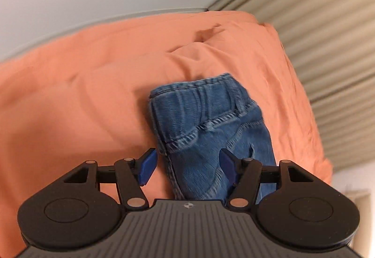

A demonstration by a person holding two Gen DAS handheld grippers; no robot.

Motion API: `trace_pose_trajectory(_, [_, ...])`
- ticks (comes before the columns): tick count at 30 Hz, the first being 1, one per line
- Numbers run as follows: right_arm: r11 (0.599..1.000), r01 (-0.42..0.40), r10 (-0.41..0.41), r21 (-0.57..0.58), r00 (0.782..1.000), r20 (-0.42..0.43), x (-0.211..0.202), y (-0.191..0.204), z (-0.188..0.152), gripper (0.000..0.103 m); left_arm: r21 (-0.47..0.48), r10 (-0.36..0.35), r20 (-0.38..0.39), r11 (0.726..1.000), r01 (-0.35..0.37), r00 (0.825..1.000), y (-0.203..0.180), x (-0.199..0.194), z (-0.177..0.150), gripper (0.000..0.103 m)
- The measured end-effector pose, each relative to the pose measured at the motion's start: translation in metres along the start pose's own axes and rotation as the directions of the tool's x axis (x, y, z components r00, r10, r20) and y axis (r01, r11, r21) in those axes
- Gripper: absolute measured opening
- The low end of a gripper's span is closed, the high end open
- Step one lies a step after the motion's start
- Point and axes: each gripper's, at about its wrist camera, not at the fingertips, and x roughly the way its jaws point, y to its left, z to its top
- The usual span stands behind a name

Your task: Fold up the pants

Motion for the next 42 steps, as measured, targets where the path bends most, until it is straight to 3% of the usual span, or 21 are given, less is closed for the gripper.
trace_pose_trajectory(7, [0.995, -0.049, 0.045, -0.088, 0.998, -0.045, 0.024, -0.017, 0.013, 0.047, -0.063, -0.067, 0.023, 0.996, 0.068, 0.998, 0.019, 0.036, 0.003, 0.077])
trace_pose_trajectory(11, [0.991, -0.083, 0.076, -0.103, 0.995, -0.066, 0.040, -0.029, 0.017, 0.050, -0.031, -0.048, 0.036, 0.998, 0.050, 0.998, 0.014, 0.045, 0.005, 0.077])
trace_pose_trajectory(17, [0.988, -0.144, 0.135, -0.060, 0.982, -0.134, 0.068, -0.035, 0.021, 0.052, 0.057, -0.013, 0.075, 0.998, 0.008, 0.997, 0.007, 0.048, 0.003, 0.054])
trace_pose_trajectory(22, [0.989, -0.143, 0.140, -0.022, 0.983, -0.120, 0.069, -0.039, 0.016, 0.053, 0.134, 0.030, 0.112, 0.990, -0.045, 0.993, -0.016, 0.036, 0.008, 0.026])
trace_pose_trajectory(27, [0.995, -0.095, 0.094, -0.002, 0.988, -0.122, 0.067, -0.034, 0.013, 0.055, 0.212, 0.039, 0.197, 0.974, -0.082, 0.980, -0.056, 0.009, 0.001, 0.020])
trace_pose_trajectory(32, [0.997, -0.050, 0.058, 0.058, 0.988, -0.141, 0.062, -0.031, 0.013, 0.061, 0.359, 0.013, 0.274, 0.926, -0.115, 0.962, -0.117, -0.029, -0.020, 0.020])
trace_pose_trajectory(37, [0.991, -0.015, 0.024, 0.136, 0.997, -0.070, 0.024, -0.035, 0.004, 0.064, 0.523, -0.055, 0.355, 0.839, -0.150, 0.933, -0.190, -0.074, -0.067, 0.020])
trace_pose_trajectory(40, [0.980, -0.037, 0.044, 0.197, 0.998, -0.034, -0.011, -0.041, -0.018, 0.065, 0.600, -0.095, 0.395, 0.780, -0.178, 0.914, -0.238, -0.095, -0.105, 0.020])
trace_pose_trajectory(42, [0.973, -0.033, 0.037, 0.227, 0.999, -0.010, -0.033, -0.045, -0.036, 0.068, 0.634, -0.135, 0.398, 0.755, -0.166, 0.907, -0.268, -0.105, -0.130, 0.019])
